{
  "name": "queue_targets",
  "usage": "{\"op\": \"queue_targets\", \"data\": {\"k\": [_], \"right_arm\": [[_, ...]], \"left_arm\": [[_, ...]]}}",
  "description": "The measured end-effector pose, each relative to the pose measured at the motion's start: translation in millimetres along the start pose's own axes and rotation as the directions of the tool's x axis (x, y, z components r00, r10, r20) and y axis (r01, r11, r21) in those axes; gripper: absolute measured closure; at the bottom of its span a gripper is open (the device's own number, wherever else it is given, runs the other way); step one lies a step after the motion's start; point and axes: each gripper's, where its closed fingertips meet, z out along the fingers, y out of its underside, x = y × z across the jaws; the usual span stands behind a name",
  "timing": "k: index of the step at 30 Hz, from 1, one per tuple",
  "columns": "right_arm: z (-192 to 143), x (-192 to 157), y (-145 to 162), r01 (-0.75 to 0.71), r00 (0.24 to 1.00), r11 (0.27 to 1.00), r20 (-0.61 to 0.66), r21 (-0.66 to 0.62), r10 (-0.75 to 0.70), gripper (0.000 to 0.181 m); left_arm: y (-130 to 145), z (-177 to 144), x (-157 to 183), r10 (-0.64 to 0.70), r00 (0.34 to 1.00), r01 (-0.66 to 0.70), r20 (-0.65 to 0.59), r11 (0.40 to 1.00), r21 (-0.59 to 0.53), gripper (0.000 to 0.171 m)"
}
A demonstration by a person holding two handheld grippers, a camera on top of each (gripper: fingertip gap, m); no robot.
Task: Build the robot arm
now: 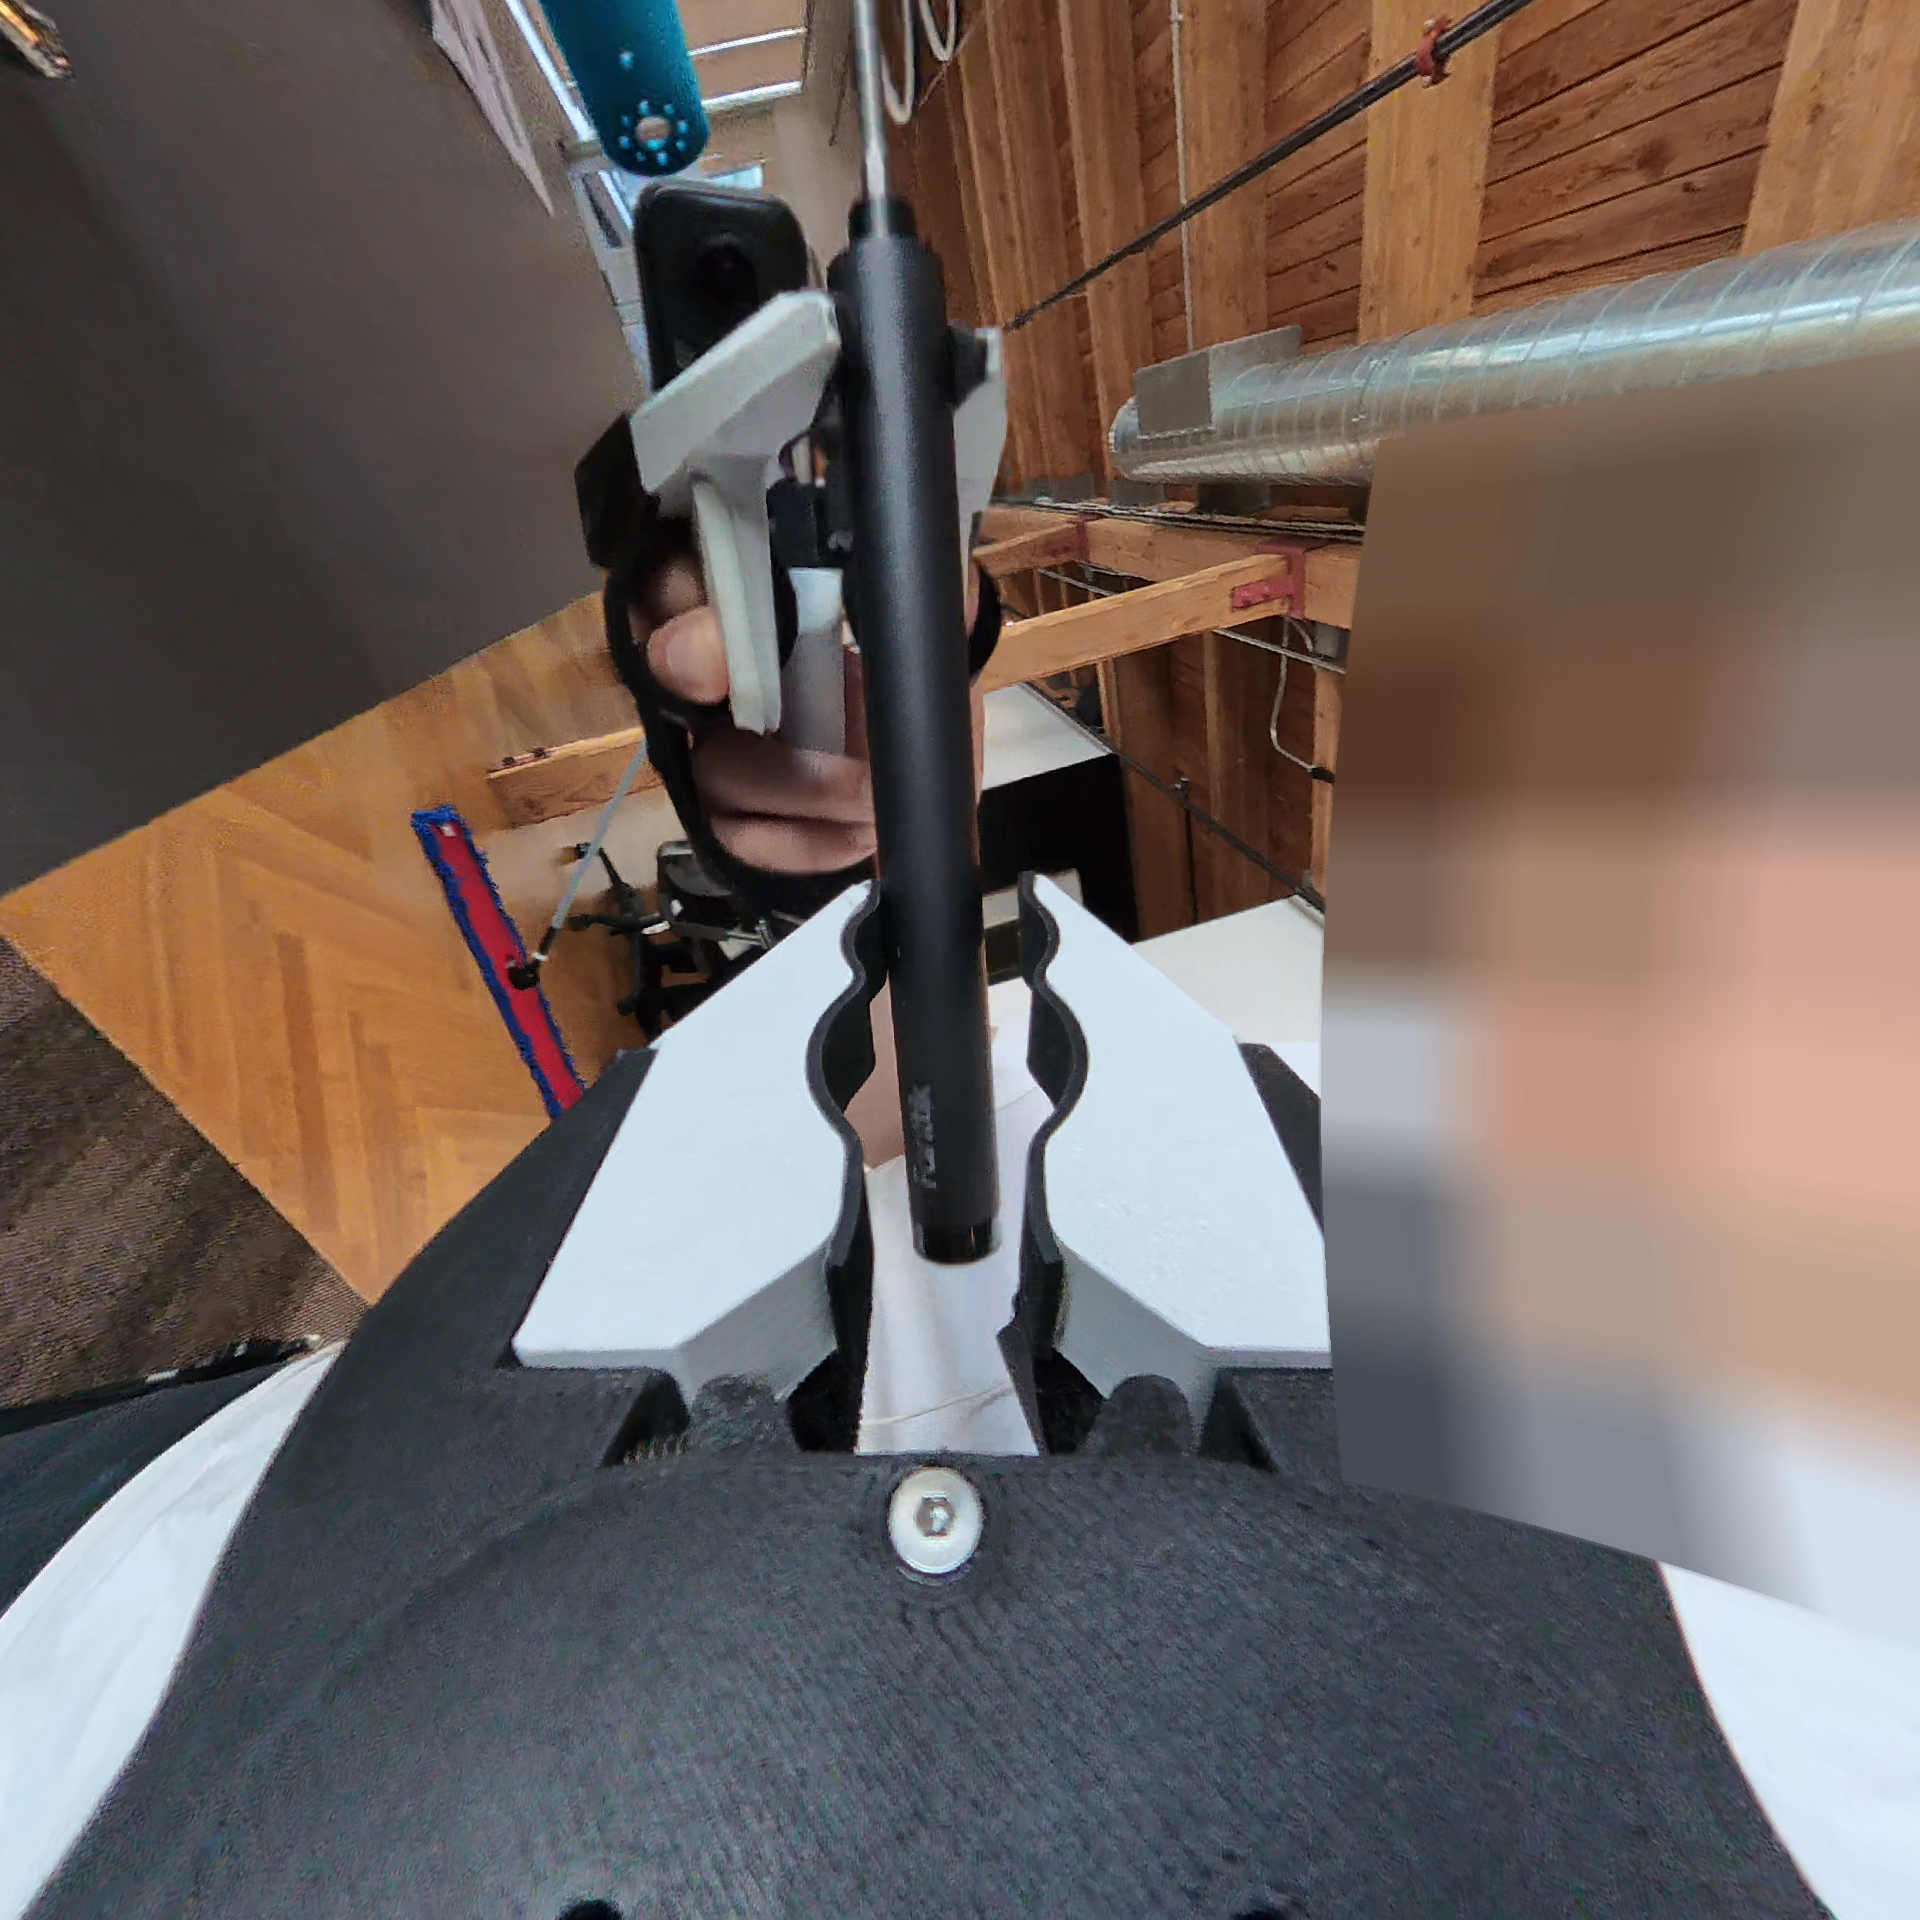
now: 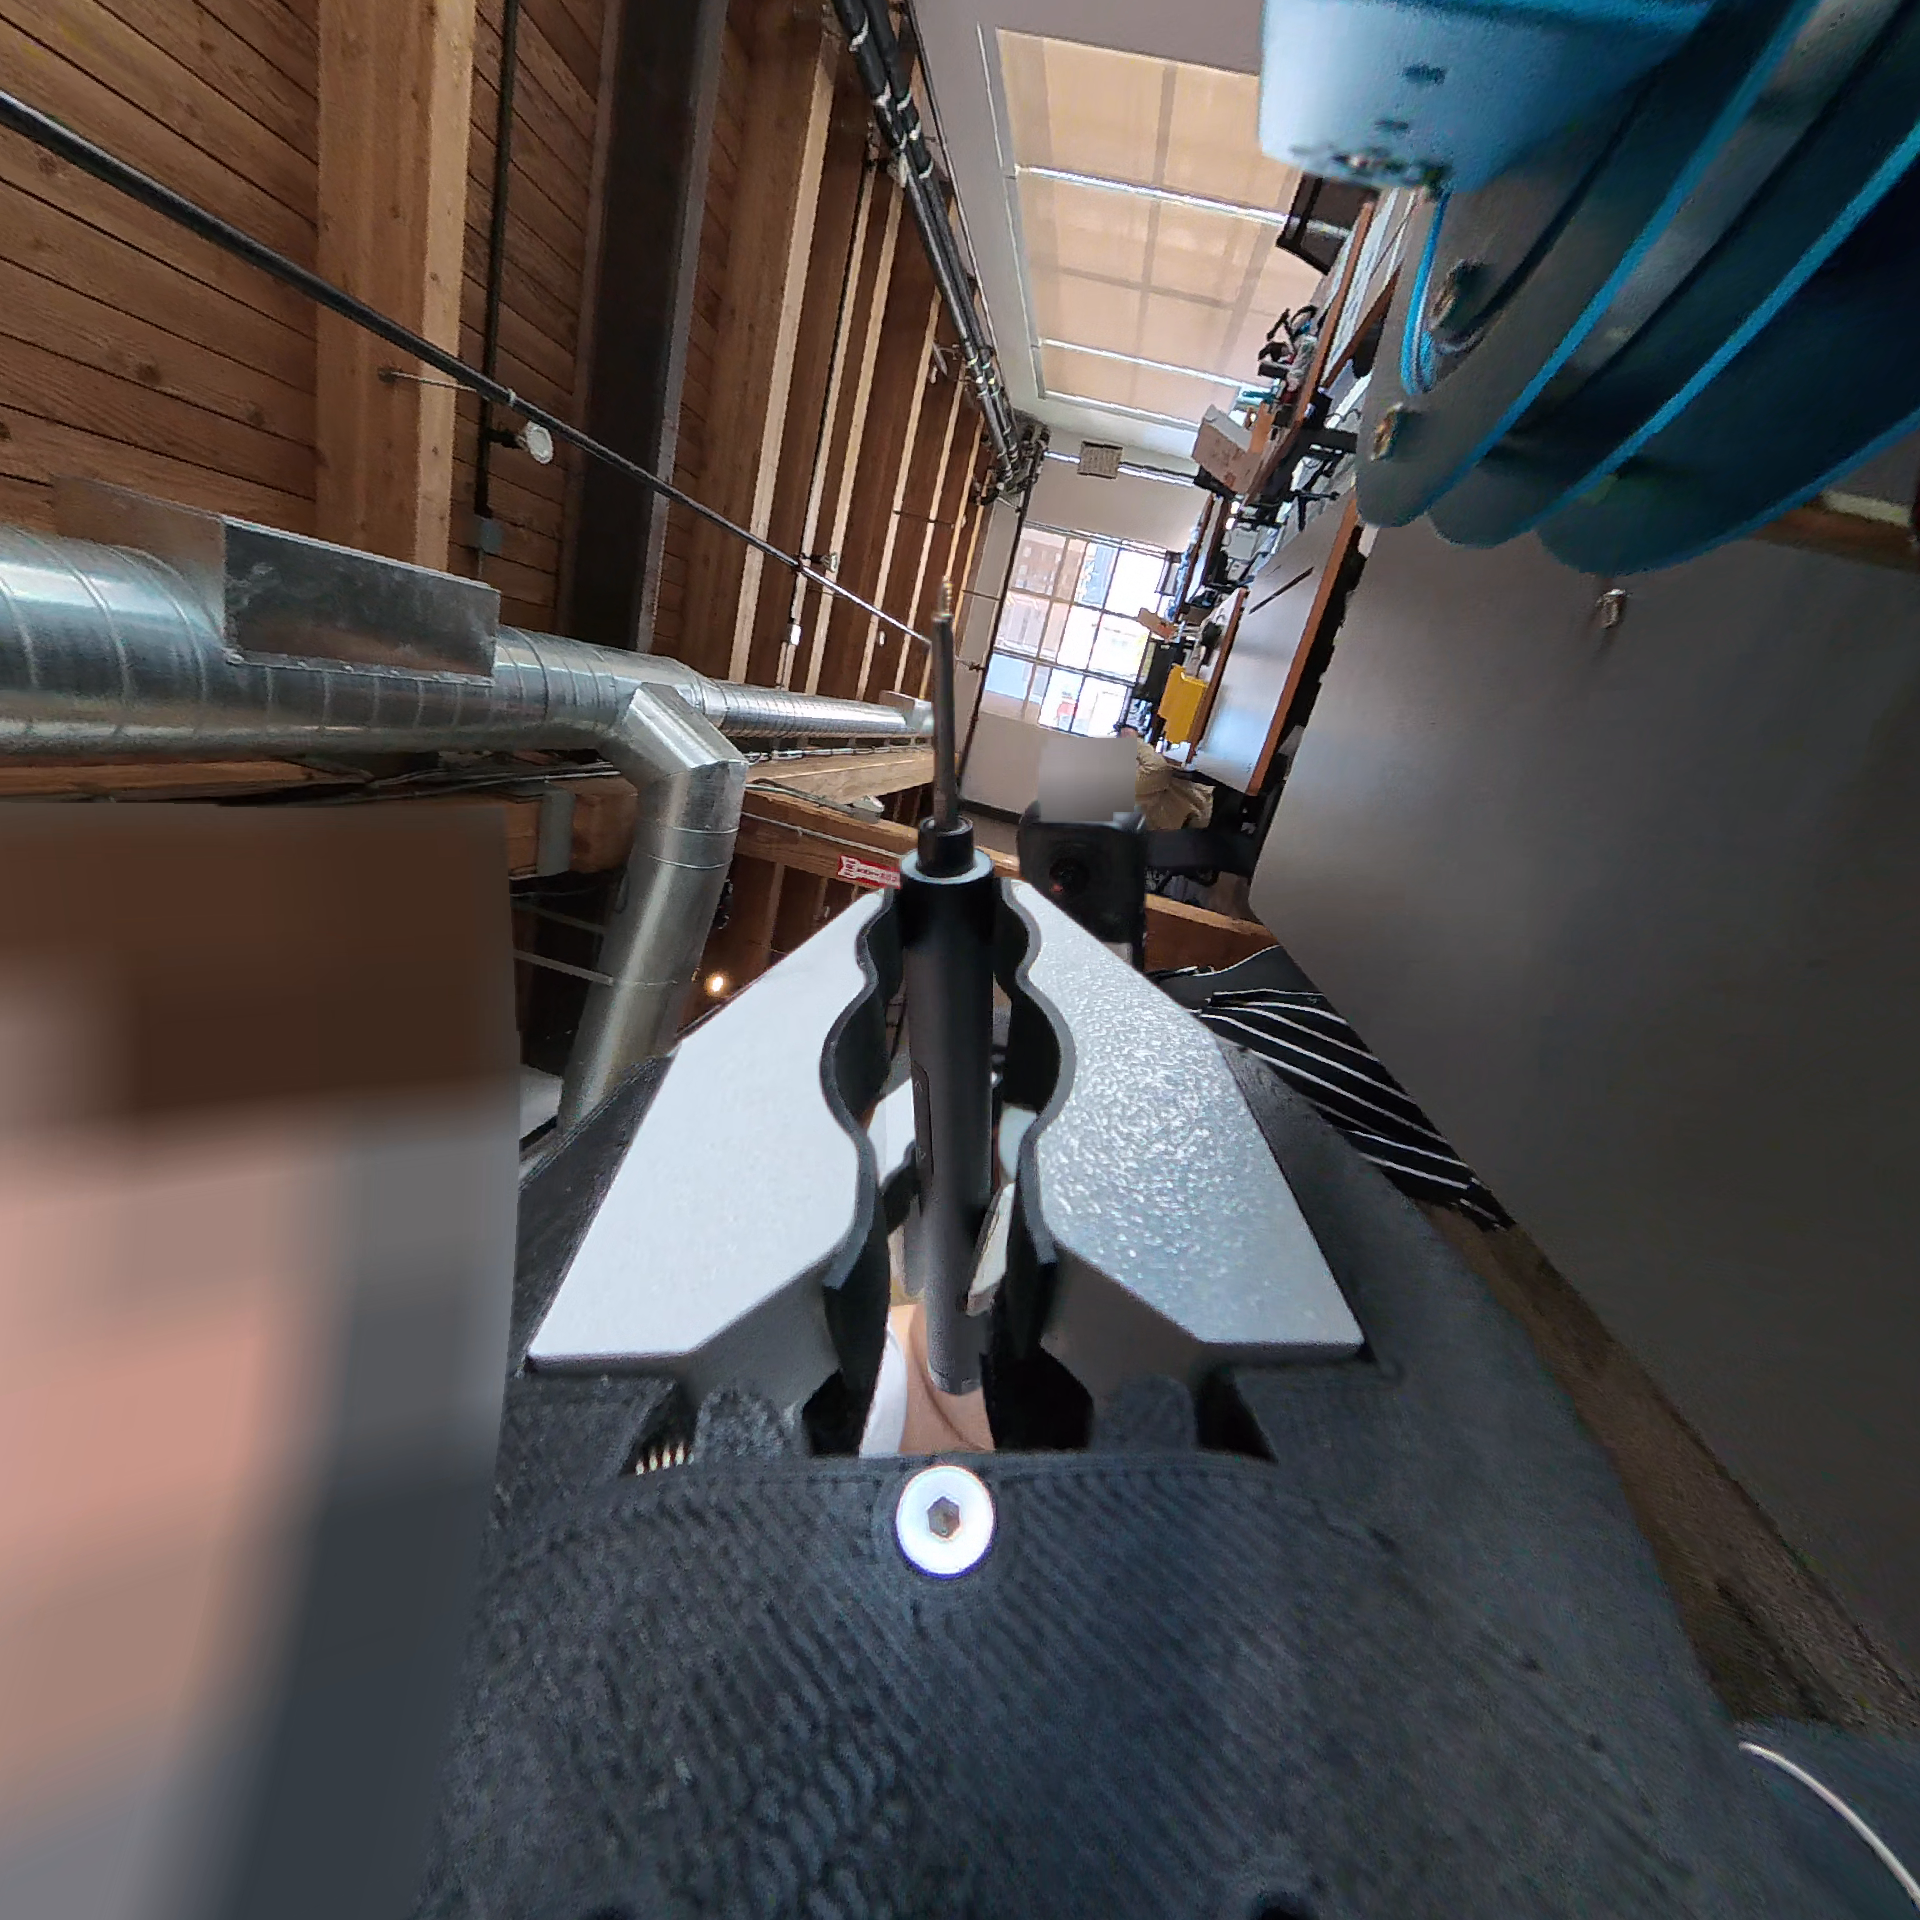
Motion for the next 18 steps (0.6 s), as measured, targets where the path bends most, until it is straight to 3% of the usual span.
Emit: {"op": "queue_targets", "data": {"k": [10,18], "right_arm": [[8.9,13.5,-10.8,0.053,0.997,0.997,-0.053,0.047,-0.051,0.166],[13.4,28.6,-17.1,0.134,0.986,0.972,-0.126,0.193,-0.111,0.166]], "left_arm": [[-1.9,-17.4,-10.9,0.034,0.995,-0.030,0.089,0.998,-0.050,0.154],[-10.5,-36.8,-25.0,-0.036,0.999,0.037,0.005,0.984,-0.176,0.155]]}}
